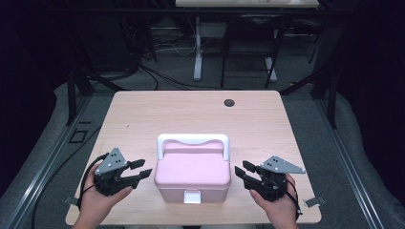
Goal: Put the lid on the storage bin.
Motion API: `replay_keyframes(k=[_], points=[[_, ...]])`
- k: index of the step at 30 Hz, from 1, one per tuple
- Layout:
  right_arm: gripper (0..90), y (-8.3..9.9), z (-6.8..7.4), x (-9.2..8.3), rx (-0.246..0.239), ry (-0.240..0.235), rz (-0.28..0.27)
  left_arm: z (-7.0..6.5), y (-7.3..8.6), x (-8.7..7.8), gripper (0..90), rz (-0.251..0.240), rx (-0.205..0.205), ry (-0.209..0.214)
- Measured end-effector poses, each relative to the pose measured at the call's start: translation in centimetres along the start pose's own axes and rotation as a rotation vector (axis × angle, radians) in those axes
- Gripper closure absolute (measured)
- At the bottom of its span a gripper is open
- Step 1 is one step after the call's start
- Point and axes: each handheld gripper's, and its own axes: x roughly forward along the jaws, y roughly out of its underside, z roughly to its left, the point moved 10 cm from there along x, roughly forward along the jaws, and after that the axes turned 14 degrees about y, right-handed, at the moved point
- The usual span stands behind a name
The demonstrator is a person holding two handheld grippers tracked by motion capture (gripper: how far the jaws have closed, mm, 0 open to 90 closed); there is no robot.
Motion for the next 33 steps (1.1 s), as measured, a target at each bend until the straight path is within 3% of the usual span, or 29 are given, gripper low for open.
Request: replay_keyframes(k=[2,4,5,13,23,29,33], points=[[55.2,-0.8,-0.1,0.5,0.001,0.001,-0.012,0.9,-1.2,-0.2,55.9,-0.021,-0.002,-0.014],[53.4,-1.4,0.0,0.6,0.012,-0.033,-0.018,1.4,-1.7,-0.4,54.6,-0.026,-0.011,-0.019],[52.1,-1.9,-0.3,0.7,0.012,0.004,-0.021,1.7,-2.0,-0.4,54.1,-0.033,-0.019,-0.022],[50.3,-4.6,-0.8,1.7,0.026,0.027,-0.043,4.4,-3.1,-1.0,53.6,-0.084,-0.074,-0.053],[49.9,-4.6,-2.7,3.0,0.066,0.075,-0.047,7.6,-1.0,-1.3,53.6,-0.082,-0.165,-0.101],[50.0,-3.0,-4.3,3.8,0.093,0.097,-0.014,8.9,1.0,-1.0,53.6,-0.06,-0.203,-0.123],[50.6,-1.5,-5.8,4.7,0.108,0.144,-0.003,9.6,2.1,-1.1,53.7,-0.048,-0.225,-0.142]])
